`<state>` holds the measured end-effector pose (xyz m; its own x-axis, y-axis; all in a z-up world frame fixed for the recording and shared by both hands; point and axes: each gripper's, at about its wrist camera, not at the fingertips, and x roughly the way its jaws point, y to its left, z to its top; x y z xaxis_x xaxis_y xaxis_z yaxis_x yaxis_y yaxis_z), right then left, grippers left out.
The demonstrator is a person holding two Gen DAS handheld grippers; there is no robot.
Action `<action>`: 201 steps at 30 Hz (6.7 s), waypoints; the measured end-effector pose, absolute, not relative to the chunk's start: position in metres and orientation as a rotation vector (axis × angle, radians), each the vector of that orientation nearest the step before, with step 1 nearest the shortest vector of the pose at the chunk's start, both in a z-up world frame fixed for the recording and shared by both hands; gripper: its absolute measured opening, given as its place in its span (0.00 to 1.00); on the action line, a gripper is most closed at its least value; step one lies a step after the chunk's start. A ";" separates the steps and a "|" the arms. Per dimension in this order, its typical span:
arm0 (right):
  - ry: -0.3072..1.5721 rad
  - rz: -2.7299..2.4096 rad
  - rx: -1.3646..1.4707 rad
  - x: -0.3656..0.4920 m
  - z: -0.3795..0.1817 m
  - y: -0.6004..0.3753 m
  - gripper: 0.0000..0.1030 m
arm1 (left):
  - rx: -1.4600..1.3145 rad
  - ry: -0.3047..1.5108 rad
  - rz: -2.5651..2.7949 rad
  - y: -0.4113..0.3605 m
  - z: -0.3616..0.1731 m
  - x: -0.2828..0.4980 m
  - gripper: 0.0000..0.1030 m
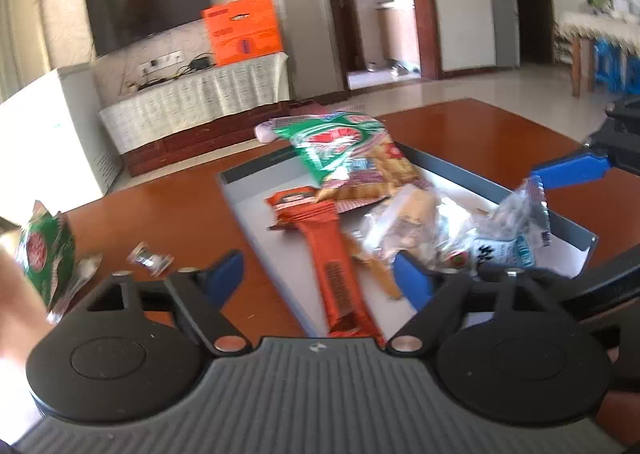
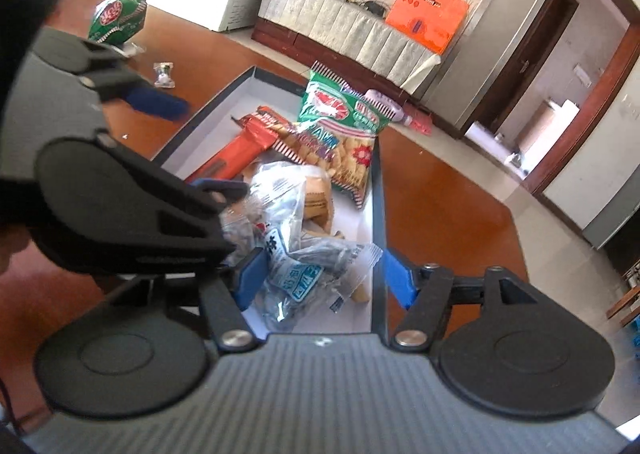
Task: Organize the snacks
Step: 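Open left gripper dropping bar into box while right gripper releases clear packet, then move left gripper to brown-wrapped chocolates while right moves to small clear candy, then close right gripper on small clear candy while left gripper grips brown chocolates, then carry brown chocolates in left gripper while right carries clear candy toward box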
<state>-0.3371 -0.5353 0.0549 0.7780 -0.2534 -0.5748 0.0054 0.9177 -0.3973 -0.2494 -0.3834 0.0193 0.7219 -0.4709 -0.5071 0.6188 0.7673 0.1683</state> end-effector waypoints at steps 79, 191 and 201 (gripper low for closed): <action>0.652 0.127 -0.118 -0.207 0.060 -0.405 0.67 | 0.154 0.663 -0.333 -0.204 -0.005 -0.173 0.85; 0.657 0.180 -0.032 -0.269 0.092 -0.430 0.23 | 0.255 0.571 -0.449 -0.252 0.013 -0.214 0.23; 0.631 0.152 -0.014 -0.293 0.099 -0.447 0.23 | 0.258 0.555 -0.468 -0.267 0.021 -0.241 0.23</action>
